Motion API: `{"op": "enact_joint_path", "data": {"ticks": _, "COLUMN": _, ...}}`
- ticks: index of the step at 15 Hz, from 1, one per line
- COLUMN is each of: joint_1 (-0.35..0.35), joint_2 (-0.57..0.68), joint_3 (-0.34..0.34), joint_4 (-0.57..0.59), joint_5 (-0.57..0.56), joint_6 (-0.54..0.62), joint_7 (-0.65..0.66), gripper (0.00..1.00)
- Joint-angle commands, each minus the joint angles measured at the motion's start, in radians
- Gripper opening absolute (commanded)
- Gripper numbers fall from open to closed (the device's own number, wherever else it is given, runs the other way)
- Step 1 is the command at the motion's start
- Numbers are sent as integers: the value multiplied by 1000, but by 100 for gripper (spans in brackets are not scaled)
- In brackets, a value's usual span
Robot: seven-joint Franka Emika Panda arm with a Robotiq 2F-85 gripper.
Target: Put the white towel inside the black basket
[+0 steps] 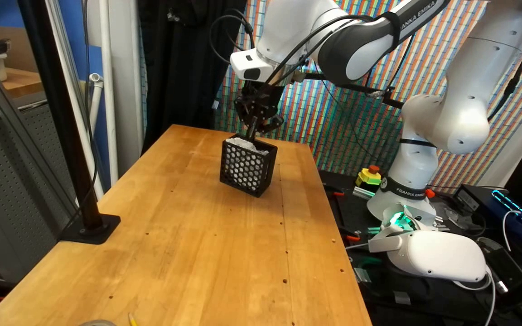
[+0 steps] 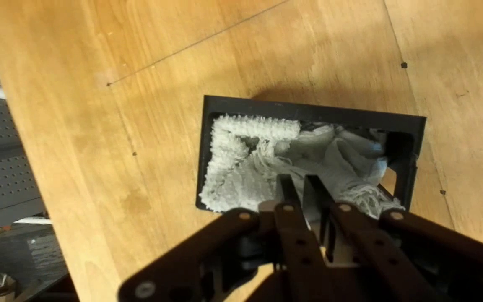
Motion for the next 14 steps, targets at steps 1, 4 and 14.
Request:
{"op": "enact_joint_path", "data": {"ticks": 1, "joint_1": 15, "joint_2": -60, "joint_3": 6, "joint_4": 8, "joint_5": -48, "joint_6": -17, "joint_7": 28, "gripper": 16}}
{"op": "enact_joint_path", "data": {"ticks": 4, "joint_1": 22, "joint_2": -57, "joint_3": 1, "joint_4": 25, "joint_5": -36, "joint_6": -2, "joint_7": 14, "gripper": 16}}
{"op": "enact_joint_path", "data": {"ticks": 14, "joint_1": 17, "joint_2": -2, "joint_3": -33, "joint_4": 32, "joint_5": 7, "joint_6": 33, "joint_7": -9, "gripper": 16}}
